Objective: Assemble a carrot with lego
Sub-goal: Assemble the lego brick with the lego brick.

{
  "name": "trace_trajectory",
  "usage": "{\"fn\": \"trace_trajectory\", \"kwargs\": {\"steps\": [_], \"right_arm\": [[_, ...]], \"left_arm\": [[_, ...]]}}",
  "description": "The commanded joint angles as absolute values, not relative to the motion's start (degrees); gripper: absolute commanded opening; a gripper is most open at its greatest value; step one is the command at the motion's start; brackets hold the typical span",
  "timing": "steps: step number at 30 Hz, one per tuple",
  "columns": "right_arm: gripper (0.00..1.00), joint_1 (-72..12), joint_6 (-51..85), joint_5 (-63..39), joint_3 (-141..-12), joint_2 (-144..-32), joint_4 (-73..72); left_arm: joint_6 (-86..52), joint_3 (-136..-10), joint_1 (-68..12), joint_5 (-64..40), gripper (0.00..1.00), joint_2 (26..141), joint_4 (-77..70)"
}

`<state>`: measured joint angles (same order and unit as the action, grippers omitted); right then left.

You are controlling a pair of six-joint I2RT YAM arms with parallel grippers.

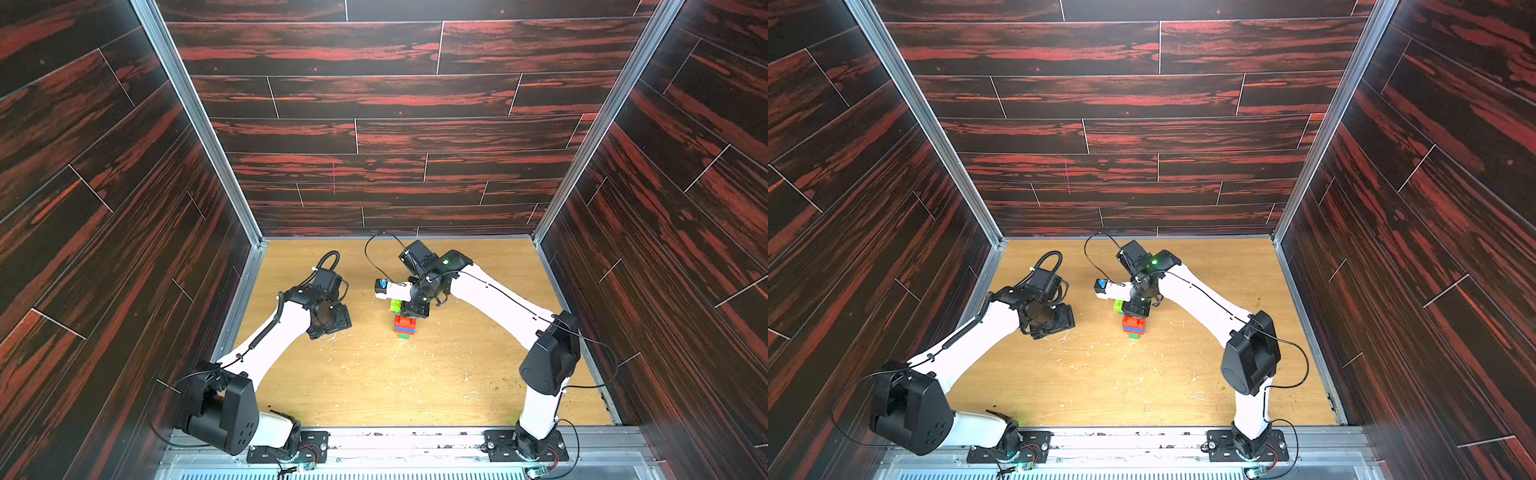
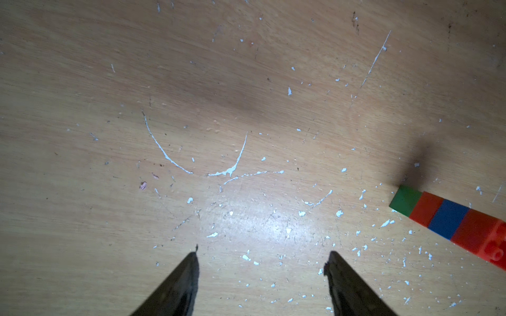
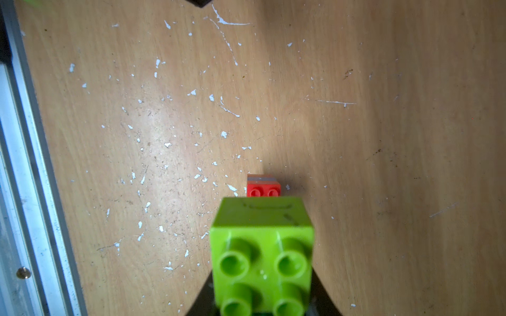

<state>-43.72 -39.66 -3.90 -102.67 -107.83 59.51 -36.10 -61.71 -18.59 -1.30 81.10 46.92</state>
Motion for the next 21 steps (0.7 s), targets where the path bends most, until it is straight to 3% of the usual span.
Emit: {"fn": "trace_trajectory", "kwargs": {"steps": [1,21], "right_arm": [[0.00,-43.79,-40.47,-5.71,-103.64,-111.02,60.42],[0.00,-43.79,-40.79,-2.21,-105.84,-114.48,61.86]], "left_arm": [[-35.24,-61.67,-18.11,-1.41,0.75,80.41,47.40],[-34.80,-61.86,-17.58,-2.02,0.75,81.47,47.01]]}}
